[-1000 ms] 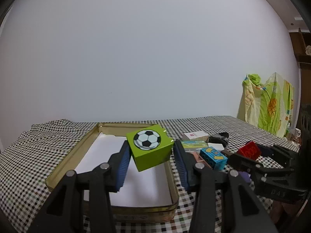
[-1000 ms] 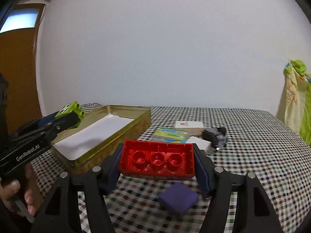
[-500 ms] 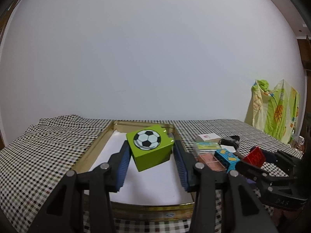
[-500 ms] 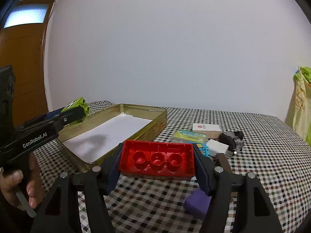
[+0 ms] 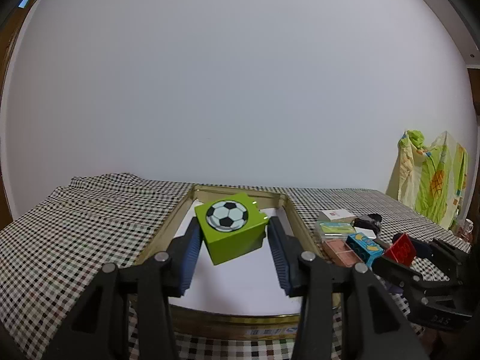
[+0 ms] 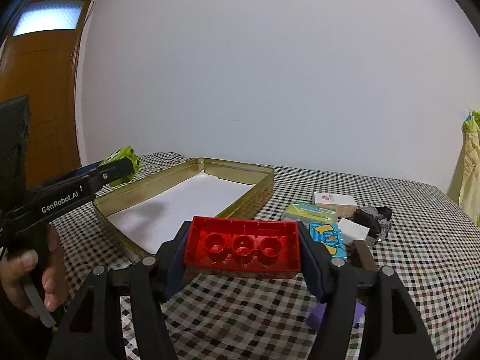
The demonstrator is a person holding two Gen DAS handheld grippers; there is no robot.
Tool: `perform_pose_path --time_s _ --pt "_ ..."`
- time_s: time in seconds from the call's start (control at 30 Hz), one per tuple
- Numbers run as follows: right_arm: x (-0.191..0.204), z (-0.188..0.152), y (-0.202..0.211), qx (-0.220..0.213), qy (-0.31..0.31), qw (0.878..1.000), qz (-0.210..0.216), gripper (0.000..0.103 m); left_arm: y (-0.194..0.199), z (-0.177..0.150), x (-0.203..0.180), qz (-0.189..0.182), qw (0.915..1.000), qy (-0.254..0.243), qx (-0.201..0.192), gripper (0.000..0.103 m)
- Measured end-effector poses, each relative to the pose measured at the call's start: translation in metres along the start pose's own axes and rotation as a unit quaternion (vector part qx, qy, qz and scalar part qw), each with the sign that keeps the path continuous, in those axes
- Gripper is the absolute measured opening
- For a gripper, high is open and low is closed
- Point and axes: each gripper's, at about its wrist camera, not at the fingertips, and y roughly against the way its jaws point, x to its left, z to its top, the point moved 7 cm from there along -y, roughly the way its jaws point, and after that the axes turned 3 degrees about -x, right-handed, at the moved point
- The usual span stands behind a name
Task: Organize rigid objects
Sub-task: 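Move both held blocks over the tray interior, lowering toward the paper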
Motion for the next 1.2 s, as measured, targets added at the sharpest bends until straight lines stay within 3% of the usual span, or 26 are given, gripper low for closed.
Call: perform_pose_path --time_s 0.53,0.83,1.2 --pt "0.012 0.004 -0.002 0.008 0.007 1.0 0.019 0.067 -0.006 0.0 0.014 0.01 0.9998 0.007 0.015 0.044" --pt "0.014 0.025 -0.011 0.006 0.015 0.999 0.028 0.067 -0.01 0.005 0.014 0.018 0.9996 -0.01 0.02 0.044" --pt "0.027 0.036 -0.024 0.018 0.035 0.998 0.04 0.067 -0.027 0.008 0.019 0.002 0.9981 -0.004 0.061 0.044"
